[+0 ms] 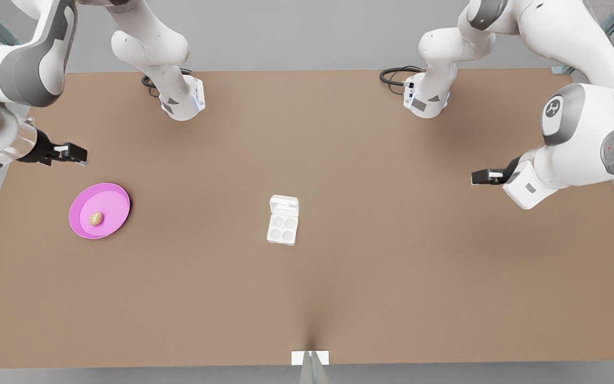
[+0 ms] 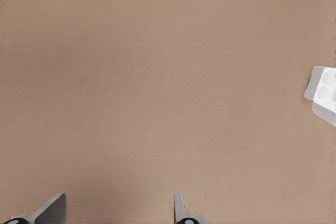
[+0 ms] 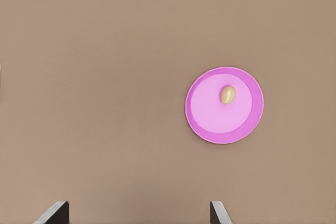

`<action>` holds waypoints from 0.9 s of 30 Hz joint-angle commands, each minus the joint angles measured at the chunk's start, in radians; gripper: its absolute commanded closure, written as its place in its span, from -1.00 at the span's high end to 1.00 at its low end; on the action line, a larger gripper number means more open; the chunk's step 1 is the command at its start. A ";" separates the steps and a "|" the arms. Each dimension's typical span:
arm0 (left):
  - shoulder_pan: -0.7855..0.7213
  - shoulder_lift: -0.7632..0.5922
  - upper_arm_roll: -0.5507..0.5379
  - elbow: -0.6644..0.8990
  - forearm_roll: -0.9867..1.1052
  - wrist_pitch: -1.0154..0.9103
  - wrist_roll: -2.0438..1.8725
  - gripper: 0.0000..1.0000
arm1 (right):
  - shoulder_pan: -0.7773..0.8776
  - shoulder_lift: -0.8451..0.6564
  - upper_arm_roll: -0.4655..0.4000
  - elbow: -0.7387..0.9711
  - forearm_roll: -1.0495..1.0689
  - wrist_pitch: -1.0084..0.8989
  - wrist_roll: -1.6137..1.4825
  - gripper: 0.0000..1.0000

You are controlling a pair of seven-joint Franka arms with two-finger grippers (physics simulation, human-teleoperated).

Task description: Pack egg into the box and close the box lid

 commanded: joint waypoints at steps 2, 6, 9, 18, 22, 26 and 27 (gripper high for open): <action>-0.008 0.008 -0.004 0.005 -0.011 0.081 -0.138 1.00 | 0.017 0.008 -0.001 -0.013 -0.003 0.090 -0.109 1.00; -0.055 0.000 -0.019 -0.013 0.085 0.070 -0.120 1.00 | 0.011 0.135 -0.001 0.001 -0.006 0.180 -0.109 1.00; -0.051 0.000 -0.018 -0.013 0.089 0.064 -0.115 1.00 | -0.017 0.227 -0.013 0.031 -0.001 0.208 -0.108 1.00; -0.054 0.006 -0.018 -0.015 0.093 0.069 -0.117 1.00 | -0.341 0.284 0.194 -0.375 -0.034 0.788 -0.100 1.00; -0.055 0.011 -0.018 -0.015 0.093 0.070 -0.117 1.00 | -0.377 0.194 0.196 -0.525 -0.069 0.959 -0.105 1.00; -0.065 0.025 -0.018 -0.019 0.096 0.089 -0.119 1.00 | -0.439 0.260 0.197 -0.539 -0.196 1.139 -0.106 1.00; -0.066 0.026 -0.018 -0.019 0.096 0.098 -0.117 1.00 | -0.460 0.286 0.197 -0.513 -0.204 1.128 -0.111 1.00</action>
